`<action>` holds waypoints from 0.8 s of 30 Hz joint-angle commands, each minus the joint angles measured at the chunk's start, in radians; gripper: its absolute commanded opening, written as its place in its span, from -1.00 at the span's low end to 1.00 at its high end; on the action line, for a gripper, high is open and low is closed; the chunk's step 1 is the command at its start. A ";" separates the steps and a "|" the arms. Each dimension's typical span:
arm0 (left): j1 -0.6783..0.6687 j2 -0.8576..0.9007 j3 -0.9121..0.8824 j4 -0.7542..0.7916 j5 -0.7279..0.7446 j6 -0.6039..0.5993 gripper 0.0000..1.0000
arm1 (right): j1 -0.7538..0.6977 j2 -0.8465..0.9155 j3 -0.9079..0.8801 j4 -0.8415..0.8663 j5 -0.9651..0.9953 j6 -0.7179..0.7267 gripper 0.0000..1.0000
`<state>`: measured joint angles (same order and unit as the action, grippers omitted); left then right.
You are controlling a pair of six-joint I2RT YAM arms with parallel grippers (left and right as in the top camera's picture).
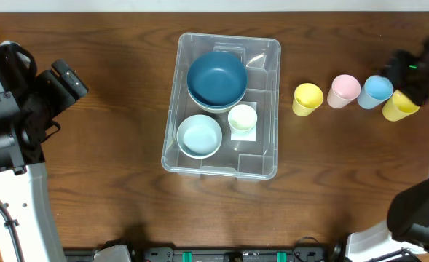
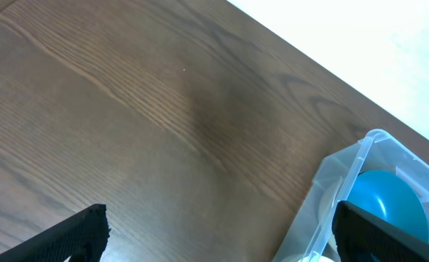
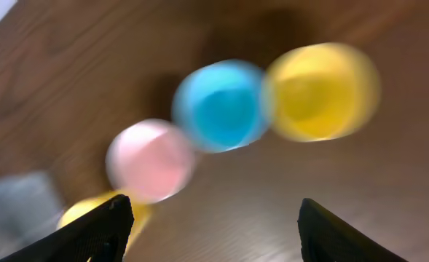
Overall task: Pack container
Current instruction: 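Reach the right gripper to the right yellow cup and grip rim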
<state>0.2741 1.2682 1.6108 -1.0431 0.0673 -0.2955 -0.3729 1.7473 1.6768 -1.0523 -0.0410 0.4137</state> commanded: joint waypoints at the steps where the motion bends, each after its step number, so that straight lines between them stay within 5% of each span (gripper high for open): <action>1: 0.005 0.005 0.010 0.000 -0.009 -0.002 0.96 | -0.097 -0.002 0.011 -0.003 0.058 0.019 0.49; 15: 0.005 0.005 0.010 0.000 -0.009 -0.002 0.96 | -0.204 0.236 -0.006 0.023 0.059 0.031 0.46; 22: 0.005 0.005 0.010 0.000 -0.009 -0.002 0.96 | -0.204 0.343 -0.006 0.030 0.033 0.035 0.18; 24: 0.005 0.005 0.010 0.000 -0.009 -0.002 0.96 | -0.203 0.345 -0.006 0.031 0.038 0.034 -0.07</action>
<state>0.2741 1.2682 1.6108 -1.0431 0.0677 -0.2955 -0.5701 2.0914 1.6703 -1.0241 -0.0021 0.4374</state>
